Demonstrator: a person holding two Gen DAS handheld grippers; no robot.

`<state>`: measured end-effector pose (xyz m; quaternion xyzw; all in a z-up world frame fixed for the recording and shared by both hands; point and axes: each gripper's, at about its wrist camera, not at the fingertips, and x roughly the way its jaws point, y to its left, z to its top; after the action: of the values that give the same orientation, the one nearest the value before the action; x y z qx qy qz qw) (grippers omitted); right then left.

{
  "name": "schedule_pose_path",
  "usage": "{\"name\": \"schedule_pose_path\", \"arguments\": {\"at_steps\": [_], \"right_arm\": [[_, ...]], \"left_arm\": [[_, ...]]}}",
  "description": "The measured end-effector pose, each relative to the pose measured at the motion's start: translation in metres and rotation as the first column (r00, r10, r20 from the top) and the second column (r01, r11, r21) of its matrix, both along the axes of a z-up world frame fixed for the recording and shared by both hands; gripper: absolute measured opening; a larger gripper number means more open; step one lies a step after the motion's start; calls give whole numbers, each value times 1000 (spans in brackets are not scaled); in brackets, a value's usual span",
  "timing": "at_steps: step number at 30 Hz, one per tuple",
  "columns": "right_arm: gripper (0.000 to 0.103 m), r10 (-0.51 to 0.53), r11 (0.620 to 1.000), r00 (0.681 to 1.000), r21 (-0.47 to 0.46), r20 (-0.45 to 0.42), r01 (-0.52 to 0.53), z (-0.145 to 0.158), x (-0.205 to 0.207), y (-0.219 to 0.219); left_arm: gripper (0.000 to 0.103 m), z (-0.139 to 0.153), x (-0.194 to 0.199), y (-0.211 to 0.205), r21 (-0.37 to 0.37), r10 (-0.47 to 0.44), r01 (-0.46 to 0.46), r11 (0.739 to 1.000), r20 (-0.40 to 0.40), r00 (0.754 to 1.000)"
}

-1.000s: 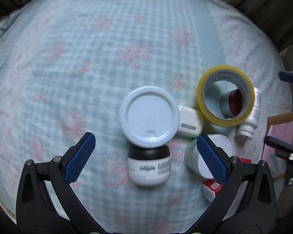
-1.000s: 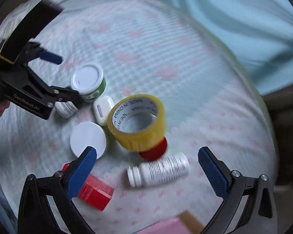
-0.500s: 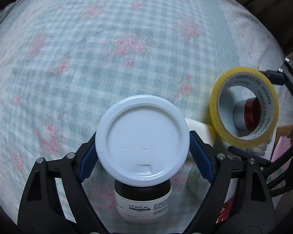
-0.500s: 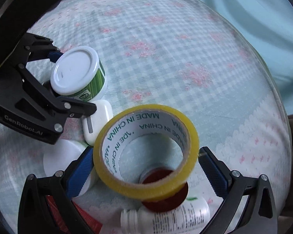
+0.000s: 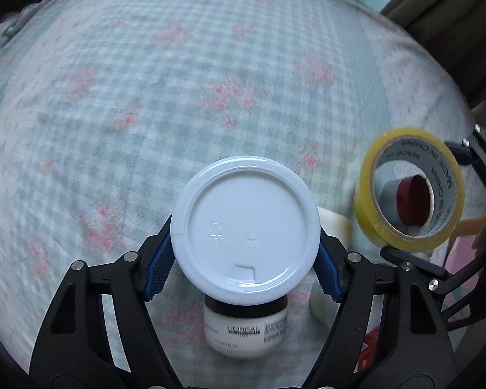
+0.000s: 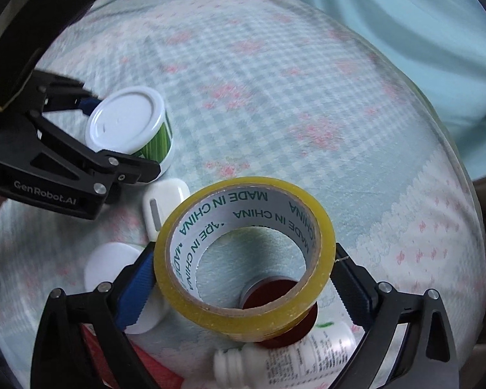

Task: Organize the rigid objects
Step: 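Carry the green jar and tape roll over the cardboard box with both tools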

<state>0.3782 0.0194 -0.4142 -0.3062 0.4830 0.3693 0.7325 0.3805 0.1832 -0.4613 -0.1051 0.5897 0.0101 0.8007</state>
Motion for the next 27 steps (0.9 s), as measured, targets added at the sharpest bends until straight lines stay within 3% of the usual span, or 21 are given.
{"name": "schedule_pose_path", "arguments": {"at_steps": [5,11,21,27], "right_arm": [[97,-117,991,993,64,-10,117,32,-5,-11],[98,-281,950,960,148,7,277,95,-27,-33],[98,-562,796,827,271,-3,542,208,-97,-109],[98,-664,697,747,328,-39,637,250,-137,-171]], "left_arm": [[71,34,-9,4,-12,12,-11,1000,55,998],[71,85,-28,3,-5,-8,9,1000,116,993],[71,189,-81,-24,12,-87,87,996,253,964],[71,237,-102,-68,33,-174,172,985,300,938]]}}
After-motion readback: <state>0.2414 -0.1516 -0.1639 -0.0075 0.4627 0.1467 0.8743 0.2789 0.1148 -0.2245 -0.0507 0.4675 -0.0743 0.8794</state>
